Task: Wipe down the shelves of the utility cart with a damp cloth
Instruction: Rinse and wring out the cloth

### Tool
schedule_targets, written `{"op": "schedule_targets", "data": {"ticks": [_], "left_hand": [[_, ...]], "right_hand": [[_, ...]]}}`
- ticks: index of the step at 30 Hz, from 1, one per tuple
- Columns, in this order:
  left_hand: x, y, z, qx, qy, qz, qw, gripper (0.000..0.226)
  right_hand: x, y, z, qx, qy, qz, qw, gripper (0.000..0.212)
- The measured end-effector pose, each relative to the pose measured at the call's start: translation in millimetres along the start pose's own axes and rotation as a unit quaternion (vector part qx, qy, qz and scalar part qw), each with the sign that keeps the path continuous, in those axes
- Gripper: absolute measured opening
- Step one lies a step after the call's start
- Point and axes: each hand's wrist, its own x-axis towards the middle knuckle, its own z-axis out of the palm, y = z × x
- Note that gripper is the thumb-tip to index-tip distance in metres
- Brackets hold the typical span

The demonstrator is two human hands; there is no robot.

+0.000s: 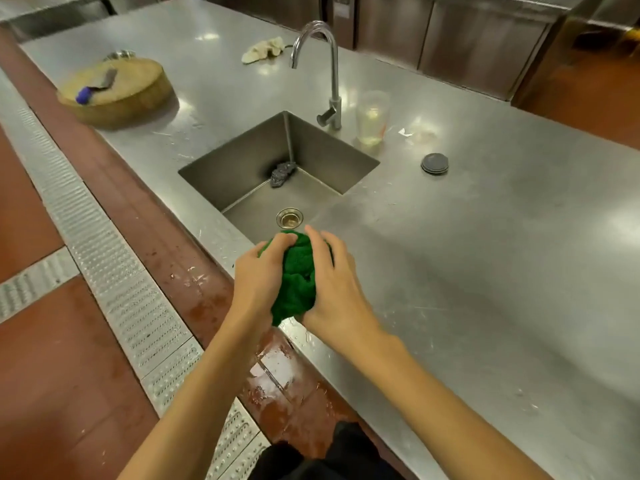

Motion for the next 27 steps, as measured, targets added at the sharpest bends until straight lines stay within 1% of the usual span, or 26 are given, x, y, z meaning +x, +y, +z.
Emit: {"op": "schedule_targets", "data": {"ticks": [3,6,9,11,13,14,17,19,20,21,22,23,25,26,27], "left_hand": [[39.1,17.9,4.0,0.066,-0.008,0.067,0.996,0.026],[84.4,39.0,5.7,0.098,-0.002,0.12,0.988,0.026],[136.3,68.5,4.9,0.125,-0.011,0.176,0.976,0.026],[176.6,93.4,4.4,0.147,-0.022,0.227,0.962,0.027],[219.0,121.1,4.8,0.181,-0.047,0.281,0.941,0.03],[240.1,134.0,5.3,0.191,-0.063,0.301,0.932,0.031],[295.8,158.9,6.9,0.196,-0.106,0.347,0.911,0.032],[319.6,165.6,6.7,0.2,-0.119,0.371,0.899,0.031],[331.7,167.4,6.6,0.209,-0.125,0.371,0.896,0.03],[342.5,170.3,6.4,0.218,-0.136,0.361,0.896,0.029],[353.6,173.4,6.3,0.219,-0.155,0.333,0.904,0.029],[363.2,175.2,5.5,0.201,-0.178,0.279,0.922,0.029],[374.7,171.9,2.7,0.104,-0.212,0.134,0.963,0.031],[378.4,166.3,-0.6,0.053,-0.208,0.08,0.974,0.036],[379.9,158.2,-5.6,0.019,-0.199,0.048,0.979,0.043]], "right_hand": [[48.0,11.2,10.1,-0.005,0.009,0.013,1.0,0.108],[101.5,15.0,12.8,0.004,-0.002,0.022,1.0,0.096],[166.0,12.7,18.1,-0.001,-0.001,0.052,0.999,0.062],[209.5,7.4,21.9,-0.003,0.011,0.06,0.998,0.044],[251.2,-0.3,21.9,0.03,0.014,0.061,0.998,0.025],[271.6,-2.3,21.0,0.053,0.007,0.07,0.996,0.02],[324.3,-3.6,19.0,0.165,-0.031,0.137,0.976,0.02],[351.1,0.3,25.1,0.206,-0.058,0.162,0.963,0.029],[361.2,3.0,28.7,0.207,-0.056,0.169,0.962,0.033],[371.0,7.2,33.0,0.199,-0.043,0.178,0.963,0.032],[380.6,11.0,36.5,0.194,-0.024,0.183,0.964,0.028],[390.0,14.7,40.4,0.173,-0.001,0.184,0.968,0.024],[406.2,21.6,48.8,0.078,0.038,0.18,0.98,0.022],[413.3,24.6,54.1,0.02,0.049,0.181,0.982,0.023],[419.1,26.4,59.6,-0.03,0.054,0.19,0.98,0.025]]}}
